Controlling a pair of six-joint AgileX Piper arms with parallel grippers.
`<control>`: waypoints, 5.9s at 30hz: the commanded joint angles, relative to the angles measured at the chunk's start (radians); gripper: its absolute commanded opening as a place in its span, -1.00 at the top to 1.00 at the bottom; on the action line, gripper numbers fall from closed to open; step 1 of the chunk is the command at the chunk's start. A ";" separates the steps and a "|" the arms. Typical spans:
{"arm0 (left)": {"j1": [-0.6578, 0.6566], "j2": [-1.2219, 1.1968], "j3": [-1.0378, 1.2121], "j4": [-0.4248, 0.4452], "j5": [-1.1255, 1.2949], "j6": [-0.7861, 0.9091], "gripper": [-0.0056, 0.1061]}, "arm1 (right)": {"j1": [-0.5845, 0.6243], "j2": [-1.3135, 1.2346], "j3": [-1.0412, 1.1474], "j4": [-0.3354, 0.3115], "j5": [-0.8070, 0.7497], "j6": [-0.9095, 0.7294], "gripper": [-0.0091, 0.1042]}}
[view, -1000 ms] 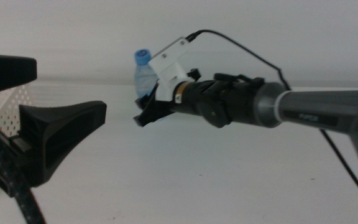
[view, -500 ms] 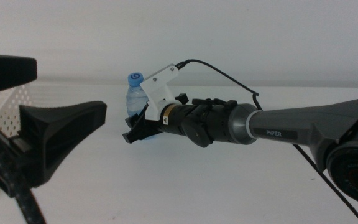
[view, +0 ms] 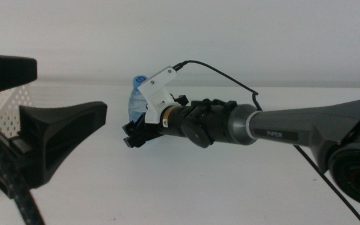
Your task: Use arms to grab the bottles and put them into the dustbin to the left of the table.
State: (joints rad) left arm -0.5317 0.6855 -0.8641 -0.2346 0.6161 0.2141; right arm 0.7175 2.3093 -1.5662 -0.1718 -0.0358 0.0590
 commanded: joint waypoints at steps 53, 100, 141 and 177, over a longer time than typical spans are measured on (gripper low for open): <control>-0.008 -0.005 0.003 -0.002 0.001 -0.001 -0.78 | 0.001 -1.397 0.566 0.149 0.856 -0.052 -0.68; 0.111 -0.111 0.493 0.024 -0.575 -0.107 -0.78 | 0.001 -1.397 0.566 0.154 0.856 -0.052 -0.68; 0.113 1.006 0.391 0.195 -1.455 -0.328 -0.78 | 0.001 -1.397 0.566 0.154 0.856 -0.052 -0.68; 0.113 1.165 0.236 0.324 -1.451 -0.375 -0.78 | 0.001 -1.397 0.566 0.154 0.856 -0.052 -0.68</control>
State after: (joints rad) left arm -0.4188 1.8464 -0.6223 0.0825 -0.8194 -0.1482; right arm 0.7175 0.9158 -1.0037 -0.0118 0.8299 0.0178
